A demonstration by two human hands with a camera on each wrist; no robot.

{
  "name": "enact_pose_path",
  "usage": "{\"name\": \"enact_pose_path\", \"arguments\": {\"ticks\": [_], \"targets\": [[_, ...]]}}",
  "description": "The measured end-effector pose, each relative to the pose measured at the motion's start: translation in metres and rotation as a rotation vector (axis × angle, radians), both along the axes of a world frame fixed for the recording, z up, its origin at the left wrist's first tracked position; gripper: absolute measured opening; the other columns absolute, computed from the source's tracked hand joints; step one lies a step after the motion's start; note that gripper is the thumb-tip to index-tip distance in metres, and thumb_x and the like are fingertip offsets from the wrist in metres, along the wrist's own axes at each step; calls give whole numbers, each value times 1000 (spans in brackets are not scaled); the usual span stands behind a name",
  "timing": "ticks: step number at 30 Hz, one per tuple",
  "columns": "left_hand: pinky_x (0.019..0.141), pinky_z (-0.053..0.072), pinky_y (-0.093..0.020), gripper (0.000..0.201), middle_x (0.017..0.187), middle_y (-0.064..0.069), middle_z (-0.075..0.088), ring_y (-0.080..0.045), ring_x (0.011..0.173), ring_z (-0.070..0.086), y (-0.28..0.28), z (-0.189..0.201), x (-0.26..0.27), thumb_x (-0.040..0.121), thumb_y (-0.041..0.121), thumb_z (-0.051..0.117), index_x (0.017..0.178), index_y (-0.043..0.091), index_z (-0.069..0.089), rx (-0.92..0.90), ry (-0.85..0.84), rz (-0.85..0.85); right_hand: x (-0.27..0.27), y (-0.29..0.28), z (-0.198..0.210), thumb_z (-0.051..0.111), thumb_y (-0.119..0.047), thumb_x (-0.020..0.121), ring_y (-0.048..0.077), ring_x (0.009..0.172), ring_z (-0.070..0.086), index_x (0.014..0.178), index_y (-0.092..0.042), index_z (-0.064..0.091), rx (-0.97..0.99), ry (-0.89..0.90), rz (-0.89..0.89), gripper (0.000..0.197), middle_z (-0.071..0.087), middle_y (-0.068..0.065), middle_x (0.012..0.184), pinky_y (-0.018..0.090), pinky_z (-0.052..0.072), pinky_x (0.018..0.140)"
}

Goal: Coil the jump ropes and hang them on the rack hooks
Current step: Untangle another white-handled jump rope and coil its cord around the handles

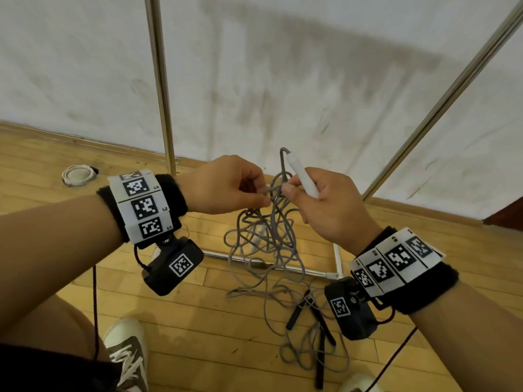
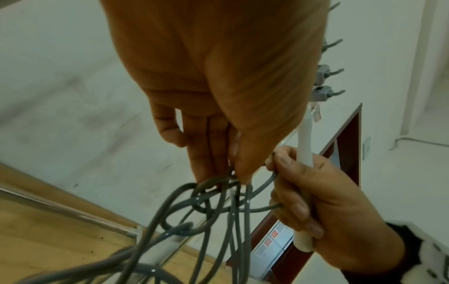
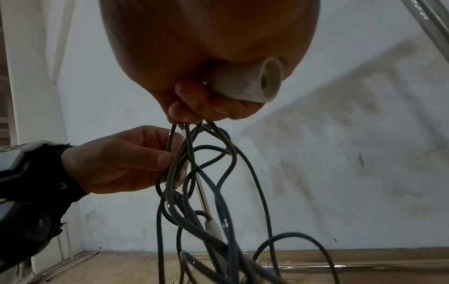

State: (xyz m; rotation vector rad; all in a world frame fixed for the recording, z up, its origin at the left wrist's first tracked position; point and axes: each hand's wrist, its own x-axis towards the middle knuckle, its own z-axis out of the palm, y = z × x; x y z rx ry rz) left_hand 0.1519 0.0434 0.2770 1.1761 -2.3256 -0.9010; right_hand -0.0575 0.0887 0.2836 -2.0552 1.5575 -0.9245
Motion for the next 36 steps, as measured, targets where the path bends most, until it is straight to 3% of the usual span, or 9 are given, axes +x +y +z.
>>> {"name": "enact_pose_path", "arguments": {"ticks": [4, 7, 12, 17, 22, 25, 28, 30, 36], "targets": [[62, 51, -13, 18, 77, 6, 74, -4, 66, 68, -4, 0, -1, 82, 26, 81, 82, 19, 64, 44, -23, -53, 0, 2, -1, 63, -38, 91, 12, 51, 57, 74, -33, 61, -17, 62, -1, 18, 56, -12, 50, 38, 52, 56], [57, 47, -15, 26, 68, 5, 66, -2, 58, 58, -6, -2, -3, 81, 27, 81, 77, 23, 56, -9, -80, -64, -3, 0, -2, 61, -40, 92, 11, 52, 58, 74, -34, 59, -1, 78, -9, 19, 57, -13, 49, 36, 50, 55], [60, 41, -22, 15, 79, 5, 64, -9, 68, 58, -6, -6, -4, 100, 34, 54, 92, 24, 63, -56, -188, 5, -11, -3, -4, 59, -36, 94, 22, 58, 63, 81, -21, 62, 74, 122, -19, 20, 64, 0, 62, 44, 53, 62], [61, 44, -7, 22, 76, 13, 69, 3, 73, 64, -4, -6, -6, 103, 22, 49, 92, 21, 69, -137, -101, 89, -11, -2, -7, 59, -38, 94, 22, 56, 63, 84, -20, 64, 144, 185, 31, 21, 63, 3, 62, 45, 54, 61], [55, 40, -10, 24, 67, 8, 59, 2, 62, 55, 2, -4, -11, 103, 32, 49, 81, 26, 59, -154, -87, 36, -17, -3, -8, 66, -29, 90, 8, 49, 63, 104, -26, 65, 197, 127, 76, 14, 63, -7, 64, 30, 51, 48], [54, 39, -12, 30, 62, 7, 58, -1, 57, 52, 5, 0, -13, 102, 33, 52, 72, 38, 56, -158, -90, -21, -17, -4, -6, 73, -36, 83, 10, 63, 69, 112, -27, 64, 129, 38, 63, 31, 71, -4, 75, 28, 54, 57], [56, 43, -23, 26, 66, 1, 64, -10, 61, 57, 4, 1, -15, 101, 35, 53, 83, 24, 69, -177, -79, -13, -14, -4, -6, 73, -36, 85, 5, 59, 66, 92, -33, 72, 106, 28, 72, 8, 71, -6, 67, 22, 49, 54], [54, 43, -26, 29, 64, 0, 64, -13, 58, 57, 4, 0, -15, 99, 39, 56, 83, 20, 71, -173, -66, -10, -12, -5, -7, 71, -33, 87, 1, 50, 59, 74, -36, 67, 75, 69, 76, 14, 69, -7, 62, 13, 40, 48], [53, 42, -15, 19, 63, 6, 62, -3, 53, 52, 1, -1, -10, 90, 43, 68, 73, 36, 63, -40, -28, -45, -14, -9, -2, 58, -34, 95, 15, 58, 62, 86, -19, 61, -15, 67, -18, 19, 65, -1, 61, 34, 47, 54]]}}
